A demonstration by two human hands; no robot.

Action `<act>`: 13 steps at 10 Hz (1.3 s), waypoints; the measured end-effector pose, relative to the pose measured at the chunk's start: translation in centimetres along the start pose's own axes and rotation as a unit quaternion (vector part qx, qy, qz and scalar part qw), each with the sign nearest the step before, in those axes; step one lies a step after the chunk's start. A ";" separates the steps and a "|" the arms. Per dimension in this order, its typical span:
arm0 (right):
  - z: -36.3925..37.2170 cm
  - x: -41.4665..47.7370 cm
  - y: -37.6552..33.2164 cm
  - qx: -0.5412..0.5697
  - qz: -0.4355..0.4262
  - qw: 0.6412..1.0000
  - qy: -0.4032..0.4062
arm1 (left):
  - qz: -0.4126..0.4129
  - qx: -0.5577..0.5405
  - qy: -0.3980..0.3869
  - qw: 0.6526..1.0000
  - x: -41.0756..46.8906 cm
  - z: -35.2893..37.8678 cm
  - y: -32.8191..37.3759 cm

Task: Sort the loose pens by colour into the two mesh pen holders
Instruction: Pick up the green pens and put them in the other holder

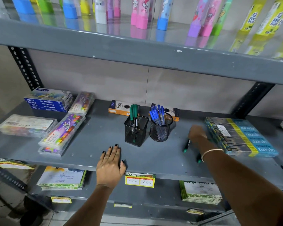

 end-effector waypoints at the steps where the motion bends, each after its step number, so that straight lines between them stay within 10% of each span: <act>1: 1.5 -0.2 0.5 0.027 0.036 0.999 -0.003 | 0.000 0.002 -0.007 1.000 0.1 -0.1 0.0; 5: -7.4 -2.7 -8.2 0.389 -0.053 0.915 0.096 | -0.003 0.004 -0.016 1.000 0.0 -0.1 0.1; 7: -6.1 -7.7 -15.0 0.268 -0.201 0.942 0.025 | -0.002 0.002 -0.010 1.000 0.0 -0.2 0.1; 10: 0.0 -9.2 -16.8 0.074 -0.207 0.975 -0.034 | -0.001 -0.001 -0.009 1.000 0.0 0.0 0.2; 13: -2.7 -6.4 -15.2 0.161 -0.173 0.971 -0.024 | 0.000 0.005 -0.011 1.000 0.0 -0.3 0.2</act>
Point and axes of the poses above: each hand's wrist, its own x-axis towards the middle knuckle, its own z-axis out of the palm, y = z × x, the point moved 1 cm from there along x, towards the middle knuckle, and after that the axes turned 12 degrees about z, right-handed, at the moved point
